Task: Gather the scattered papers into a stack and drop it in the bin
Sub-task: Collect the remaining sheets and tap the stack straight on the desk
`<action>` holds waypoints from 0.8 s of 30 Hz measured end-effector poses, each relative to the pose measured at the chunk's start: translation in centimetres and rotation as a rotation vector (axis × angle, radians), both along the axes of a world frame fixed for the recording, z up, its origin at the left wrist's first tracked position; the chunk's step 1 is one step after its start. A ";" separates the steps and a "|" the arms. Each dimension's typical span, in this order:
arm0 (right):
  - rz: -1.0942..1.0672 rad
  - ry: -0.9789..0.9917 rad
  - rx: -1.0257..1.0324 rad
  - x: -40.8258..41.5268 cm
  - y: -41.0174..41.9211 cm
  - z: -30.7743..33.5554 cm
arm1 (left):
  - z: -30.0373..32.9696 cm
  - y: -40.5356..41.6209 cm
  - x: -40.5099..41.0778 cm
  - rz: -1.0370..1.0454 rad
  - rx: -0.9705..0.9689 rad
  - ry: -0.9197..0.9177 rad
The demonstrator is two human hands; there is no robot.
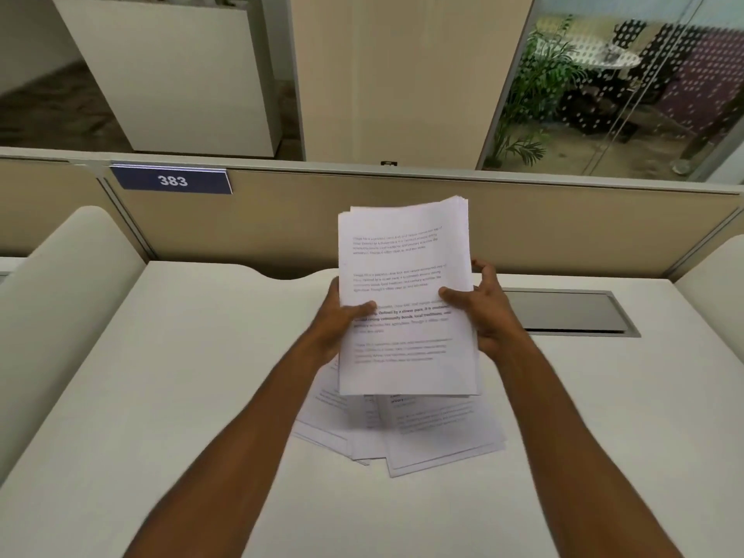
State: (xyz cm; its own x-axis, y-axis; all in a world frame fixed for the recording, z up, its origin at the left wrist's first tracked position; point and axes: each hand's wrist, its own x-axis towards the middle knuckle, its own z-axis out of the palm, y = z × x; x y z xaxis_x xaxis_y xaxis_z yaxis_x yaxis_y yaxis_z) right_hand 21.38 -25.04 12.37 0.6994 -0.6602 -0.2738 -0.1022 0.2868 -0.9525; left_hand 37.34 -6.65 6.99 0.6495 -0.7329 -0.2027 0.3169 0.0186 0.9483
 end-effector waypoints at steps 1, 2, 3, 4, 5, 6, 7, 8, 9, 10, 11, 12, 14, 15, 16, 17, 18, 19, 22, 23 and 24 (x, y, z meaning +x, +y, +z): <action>0.028 0.046 -0.005 -0.3 -0.6 0.3 | -0.2 0.3 -1.2 0.046 0.009 0.018; 0.056 0.118 -0.026 -0.5 -1.2 0.4 | -0.7 0.6 -2.4 0.090 0.040 0.027; 0.091 0.210 -0.059 -0.8 -1.7 0.2 | -1.2 0.7 -3.8 0.124 0.080 0.032; 0.133 0.310 -0.089 -1.2 -2.1 -0.1 | -2.0 0.7 -5.2 0.147 0.119 0.042; 0.175 0.398 -0.108 -1.6 -2.3 -0.6 | -2.8 0.7 -6.5 0.159 0.155 0.059; 0.212 0.461 -0.115 -2.0 -2.5 -1.4 | -3.6 0.5 -7.7 0.167 0.193 0.085; 0.236 0.500 -0.113 -2.5 -2.7 -2.3 | -4.4 0.3 -8.8 0.174 0.232 0.114; 0.249 0.529 -0.109 -3.0 -2.9 -3.1 | -5.0 0.1 -9.8 0.179 0.278 0.129; 0.258 0.558 -0.110 -3.4 -3.0 -4.0 | -5.5 -0.2 -10.7 0.183 0.340 0.112; 0.261 0.586 -0.116 -3.9 -3.1 -4.9 | -6.0 -0.6 -11.5 0.193 0.419 0.061; 0.252 0.605 -0.120 -4.4 -3.2 -6.0 | -6.4 -1.0 -12.3 0.216 0.499 -0.003; 0.234 0.611 -0.121 -4.8 -3.3 -7.1 | -6.7 -1.4 -13.0 0.248 0.566 -0.061; 0.218 0.629 -0.152 -5.4 -3.1 -9.0 | -7.3 -2.2 -14.3 0.297 0.653 -0.120; 0.231 0.653 -0.203 -5.6 -2.8 -9.9 | -7.6 -2.6 -14.9 0.301 0.710 -0.149; 0.256 0.693 -0.283 -5.6 -2.6 -10.7 | -7.7 -3.0 -15.3 0.290 0.782 -0.193; 0.280 0.764 -0.394 -5.5 -2.4 -11.3 | -7.7 -3.2 -15.6 0.271 0.859 -0.248; 0.290 0.863 -0.517 -5.2 -2.2 -11.7 | -7.7 -3.4 -15.7 0.260 0.924 -0.305; 0.288 0.958 -0.627 -5.0 -2.1 -11.9 | -7.6 -3.5 -15.6 0.265 0.963 -0.335; 0.261 0.961 -0.682 -4.3 -1.8 -12.2 | -7.4 -3.6 -15.0 0.265 0.972 -0.310; 0.250 0.941 -0.684 -4.2 -1.7 -12.4 | -7.4 -3.7 -14.8 0.260 0.966 -0.291; 0.238 0.938 -0.697 -4.3 -1.6 -12.6 | -7.4 -3.7 -14.7 0.259 0.958 -0.272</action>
State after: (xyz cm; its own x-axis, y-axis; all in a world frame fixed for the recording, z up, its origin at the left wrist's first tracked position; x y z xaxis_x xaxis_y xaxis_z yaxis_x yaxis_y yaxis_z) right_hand 17.11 -26.67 -0.22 0.5424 -0.7506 -0.3773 -0.8225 -0.3831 -0.4204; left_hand 22.60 -10.35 -0.45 0.8761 -0.1715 -0.4506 0.1831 -0.7464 0.6398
